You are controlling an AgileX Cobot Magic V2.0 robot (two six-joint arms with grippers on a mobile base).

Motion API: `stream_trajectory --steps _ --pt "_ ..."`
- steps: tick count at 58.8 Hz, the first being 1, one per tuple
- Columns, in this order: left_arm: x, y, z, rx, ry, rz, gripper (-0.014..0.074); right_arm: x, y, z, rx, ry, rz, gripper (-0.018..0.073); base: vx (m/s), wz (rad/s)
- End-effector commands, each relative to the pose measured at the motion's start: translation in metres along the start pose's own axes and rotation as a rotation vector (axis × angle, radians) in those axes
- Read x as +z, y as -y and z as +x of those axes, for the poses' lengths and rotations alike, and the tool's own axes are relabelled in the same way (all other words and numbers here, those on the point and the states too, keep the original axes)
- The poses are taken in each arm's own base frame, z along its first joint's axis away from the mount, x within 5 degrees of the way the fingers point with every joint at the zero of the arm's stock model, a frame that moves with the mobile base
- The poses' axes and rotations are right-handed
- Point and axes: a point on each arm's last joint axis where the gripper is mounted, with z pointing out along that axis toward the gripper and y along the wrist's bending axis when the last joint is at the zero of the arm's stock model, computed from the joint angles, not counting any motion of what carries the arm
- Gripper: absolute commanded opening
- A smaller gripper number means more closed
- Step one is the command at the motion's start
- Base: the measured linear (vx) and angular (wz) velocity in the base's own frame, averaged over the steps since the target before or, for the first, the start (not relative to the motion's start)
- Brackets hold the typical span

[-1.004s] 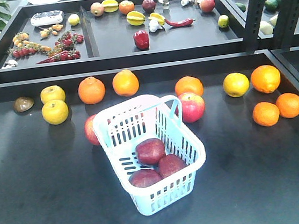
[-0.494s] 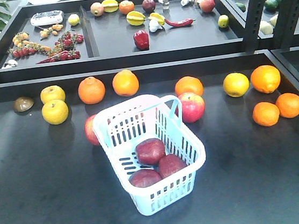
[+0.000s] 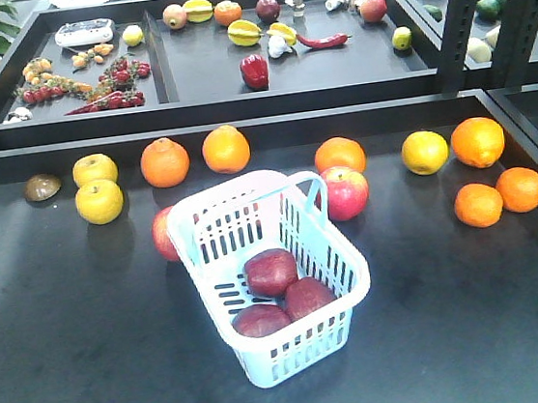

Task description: Pick three apples into basket with both arms

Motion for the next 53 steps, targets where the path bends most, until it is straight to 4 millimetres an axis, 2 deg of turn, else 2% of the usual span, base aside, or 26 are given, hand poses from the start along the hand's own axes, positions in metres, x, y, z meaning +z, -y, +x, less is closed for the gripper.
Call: stream_trajectory --steps 1,53 --pt "-0.0029 0.0023 -0.0155 -0.011 0.107 0.018 -0.0006 -0.0005 -0.001 -0.003 -0.018 0.071 -0.013 -0.0005 0.0 0.0" --pt "-0.0029 0.0023 -0.0155 -0.011 0.107 0.018 -0.0006 -0.0005 -0.0009 -0.0029 -0.019 0.07 -0.013 -0.0005 0.0 0.0"
